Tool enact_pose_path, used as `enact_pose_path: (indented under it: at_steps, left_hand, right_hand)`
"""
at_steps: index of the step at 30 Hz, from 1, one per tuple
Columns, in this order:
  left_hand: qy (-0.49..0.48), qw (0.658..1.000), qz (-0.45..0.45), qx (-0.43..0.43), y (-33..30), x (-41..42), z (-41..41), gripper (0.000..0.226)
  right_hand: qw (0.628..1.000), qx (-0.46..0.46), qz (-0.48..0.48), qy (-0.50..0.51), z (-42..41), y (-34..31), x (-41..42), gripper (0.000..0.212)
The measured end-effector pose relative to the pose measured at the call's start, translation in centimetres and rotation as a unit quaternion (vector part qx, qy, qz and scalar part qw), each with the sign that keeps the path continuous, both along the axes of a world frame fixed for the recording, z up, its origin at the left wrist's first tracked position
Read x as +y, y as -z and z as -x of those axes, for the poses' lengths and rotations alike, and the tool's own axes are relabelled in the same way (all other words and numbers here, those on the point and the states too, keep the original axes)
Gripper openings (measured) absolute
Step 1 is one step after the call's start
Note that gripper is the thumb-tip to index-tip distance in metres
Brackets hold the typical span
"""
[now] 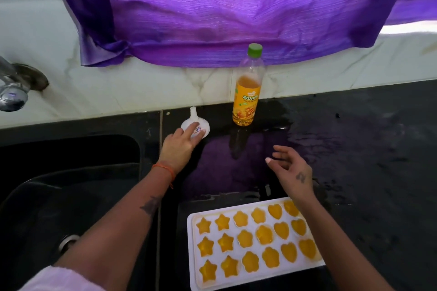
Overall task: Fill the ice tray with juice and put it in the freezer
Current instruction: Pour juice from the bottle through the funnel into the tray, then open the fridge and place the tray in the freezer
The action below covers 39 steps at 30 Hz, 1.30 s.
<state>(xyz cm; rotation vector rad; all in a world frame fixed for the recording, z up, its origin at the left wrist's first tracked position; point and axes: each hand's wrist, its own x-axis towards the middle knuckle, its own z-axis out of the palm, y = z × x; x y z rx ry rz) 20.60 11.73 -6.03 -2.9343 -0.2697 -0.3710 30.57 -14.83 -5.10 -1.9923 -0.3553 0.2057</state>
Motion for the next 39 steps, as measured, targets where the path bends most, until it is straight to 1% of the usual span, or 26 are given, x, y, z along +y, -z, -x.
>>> enact_pose_path:
  at_steps: [2, 4, 5, 7, 8, 9, 11, 14, 16, 18, 20, 21, 23, 24, 26, 29, 32, 34, 36, 39]
  left_hand:
    - [-0.006, 1.0, 0.013, -0.004, 0.1, -0.1, 0.0, 0.056]
    - [-0.01, 1.0, 0.027, -0.001, -0.1, -0.5, 0.2, 0.052]
    - [-0.008, 0.999, 0.032, 0.001, -0.3, -0.8, 0.4, 0.048]
    - [-0.004, 0.999, 0.053, -0.004, -0.6, -1.5, 1.0, 0.039]
    - [-0.007, 0.997, 0.074, -0.012, -0.7, -1.9, 1.5, 0.036]
    - [-0.014, 0.995, 0.098, -0.024, -0.8, -2.4, 2.0, 0.034]
    - [-0.033, 0.988, 0.146, -0.039, -1.0, -3.9, 3.6, 0.033]
    - [-0.077, 0.966, 0.236, -0.068, -1.0, -6.7, 6.8, 0.035]
    - [-0.123, 0.946, 0.285, -0.091, -0.9, -8.9, 9.3, 0.039]
    - [-0.186, 0.919, 0.329, -0.116, -0.7, -11.1, 11.7, 0.043]
    - [-0.262, 0.882, 0.371, -0.128, -0.4, -13.5, 13.9, 0.047]
    - [-0.299, 0.861, 0.391, -0.129, -0.2, -14.7, 14.9, 0.049]
    - [-0.349, 0.824, 0.426, -0.132, -0.1, -17.1, 16.6, 0.052]
    - [-0.361, 0.814, 0.433, -0.138, -0.1, -18.1, 17.3, 0.052]
    - [-0.377, 0.807, 0.427, -0.156, -0.4, -19.7, 18.5, 0.051]
    - [-0.407, 0.796, 0.406, -0.191, -1.3, -22.1, 20.4, 0.047]
    - [-0.426, 0.787, 0.392, -0.212, -1.5, -25.2, 23.0, 0.043]
    - [-0.458, 0.765, 0.382, -0.245, -1.7, -27.8, 26.5, 0.042]
    - [-0.468, 0.759, 0.376, -0.252, -1.4, -28.9, 27.8, 0.04]
    - [-0.524, 0.721, 0.359, -0.277, -0.4, -32.1, 32.3, 0.04]
  right_hand:
    - [0.999, -0.007, 0.028, -0.013, 0.3, -0.2, -0.1, 0.034]
    - [0.992, -0.055, 0.097, -0.058, 0.7, -0.6, -0.7, 0.036]
    - [0.979, -0.098, 0.152, -0.096, 1.0, -0.9, -1.1, 0.037]
    - [0.935, -0.176, 0.255, -0.174, 1.5, -1.5, -2.2, 0.04]
    - [0.912, -0.197, 0.297, -0.203, 1.8, -1.8, -2.7, 0.042]
    - [0.894, -0.204, 0.331, -0.224, 2.2, -2.1, -3.3, 0.044]
    - [0.87, -0.202, 0.377, -0.246, 2.9, -2.6, -4.6, 0.047]
    - [0.852, -0.191, 0.406, -0.269, 4.2, -2.8, -7.0, 0.048]
    - [0.86, -0.17, 0.398, -0.271, 5.1, -2.5, -8.7, 0.049]
    - [0.888, -0.153, 0.357, -0.246, 6.3, -2.0, -10.2, 0.049]
    - [0.919, -0.137, 0.309, -0.201, 7.3, -1.5, -11.5, 0.048]
    - [0.925, -0.136, 0.3, -0.189, 7.6, -1.4, -12.1, 0.047]
    - [0.921, -0.151, 0.302, -0.195, 7.7, -1.0, -13.2, 0.045]
    - [0.918, -0.163, 0.299, -0.204, 7.7, -0.9, -13.6, 0.044]
    - [0.918, -0.19, 0.275, -0.213, 7.9, -0.9, -14.0, 0.041]
    - [0.923, -0.23, 0.215, -0.223, 8.5, -1.0, -14.1, 0.035]
    - [0.919, -0.249, 0.176, -0.25, 9.5, -1.5, -14.1, 0.034]
    - [0.906, -0.25, 0.142, -0.31, 11.9, -1.7, -13.6, 0.034]
    - [0.904, -0.245, 0.127, -0.326, 13.0, -2.2, -13.2, 0.035]
    - [0.863, -0.261, 0.077, -0.425, 17.2, -2.7, -12.1, 0.035]
